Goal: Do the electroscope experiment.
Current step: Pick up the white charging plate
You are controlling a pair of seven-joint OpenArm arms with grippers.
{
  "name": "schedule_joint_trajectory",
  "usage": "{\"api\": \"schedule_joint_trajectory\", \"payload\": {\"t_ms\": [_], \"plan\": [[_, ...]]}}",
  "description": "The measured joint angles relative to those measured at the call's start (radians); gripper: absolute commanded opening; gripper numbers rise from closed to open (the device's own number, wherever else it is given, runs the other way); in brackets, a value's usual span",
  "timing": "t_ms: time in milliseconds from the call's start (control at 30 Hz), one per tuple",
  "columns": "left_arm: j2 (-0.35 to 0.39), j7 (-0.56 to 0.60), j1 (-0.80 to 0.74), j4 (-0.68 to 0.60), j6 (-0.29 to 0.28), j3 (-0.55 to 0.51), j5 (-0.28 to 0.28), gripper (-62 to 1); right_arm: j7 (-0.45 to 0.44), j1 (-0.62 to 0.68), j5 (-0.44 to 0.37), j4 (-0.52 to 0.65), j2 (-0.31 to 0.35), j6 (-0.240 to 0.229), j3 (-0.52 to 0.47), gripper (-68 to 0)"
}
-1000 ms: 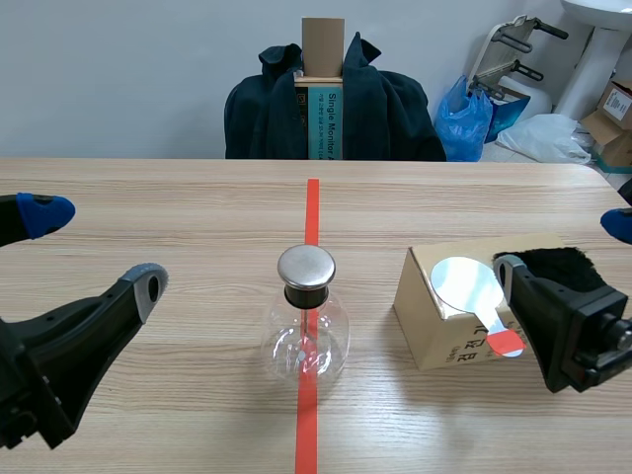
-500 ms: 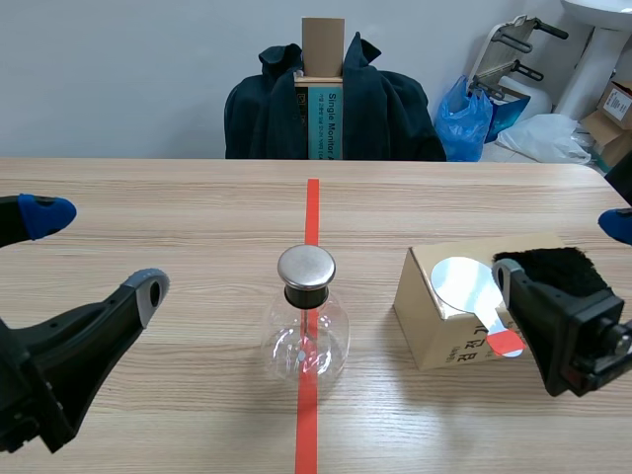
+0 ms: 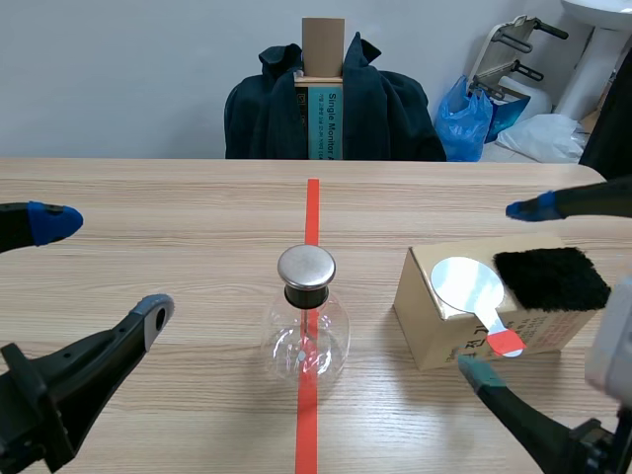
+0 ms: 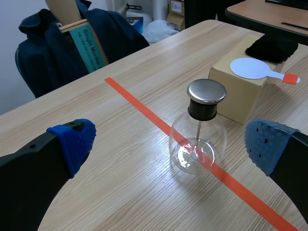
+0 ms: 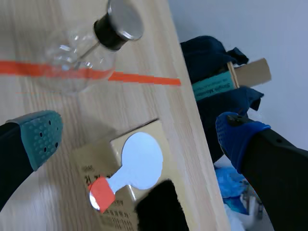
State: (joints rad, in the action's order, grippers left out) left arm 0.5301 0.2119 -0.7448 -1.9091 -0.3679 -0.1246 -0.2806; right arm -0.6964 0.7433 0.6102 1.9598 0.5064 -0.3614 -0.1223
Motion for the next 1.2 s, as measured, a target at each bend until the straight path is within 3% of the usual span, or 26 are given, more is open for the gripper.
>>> {"api": "schedule_joint_trajectory", "payload": {"t_ms": [133, 233, 333, 467, 700, 933, 1067, 1200], "plan": [[0.001, -0.001, 0.0, 0.0, 0.0, 0.0, 0.0, 1.4, -0.023, 0.011, 0.287, 0.0, -0.043, 0.065, 0.011, 0.4], [0.002, -0.001, 0.0, 0.0, 0.0, 0.0, 0.0, 1.4, -0.029, 0.036, 0.447, -0.006, -0.077, 0.141, 0.05, 0.4], [0.002, 0.001, 0.0, 0.0, 0.0, 0.0, 0.0, 1.4, -0.026, 0.069, 0.544, -0.047, -0.083, 0.253, 0.078, 0.4], [0.002, 0.0, 0.0, 0.0, 0.0, 0.0, 0.0, 1.4, 0.052, 0.076, 0.624, -0.184, -0.082, 0.425, 0.113, 0.4], [0.002, -0.001, 0.0, 0.0, 0.0, 0.0, 0.0, 1.4, 0.211, -0.017, 0.658, -0.447, -0.082, 0.7, 0.237, 0.4], [0.002, 0.0, 0.0, 0.0, 0.0, 0.0, 0.0, 1.4, 0.407, -0.175, 0.655, -0.563, -0.082, 0.94, 0.386, 0.4], [0.002, -0.001, 0.0, 0.0, 0.0, 0.0, 0.0, 1.4, 0.522, -0.219, 0.654, -0.599, -0.083, 1.028, 0.455, 0.4], [0.002, 0.0, 0.0, 0.0, 0.0, 0.0, 0.0, 1.4, 0.622, -0.23, 0.655, -0.613, -0.085, 1.054, 0.505, 0.4]]}}
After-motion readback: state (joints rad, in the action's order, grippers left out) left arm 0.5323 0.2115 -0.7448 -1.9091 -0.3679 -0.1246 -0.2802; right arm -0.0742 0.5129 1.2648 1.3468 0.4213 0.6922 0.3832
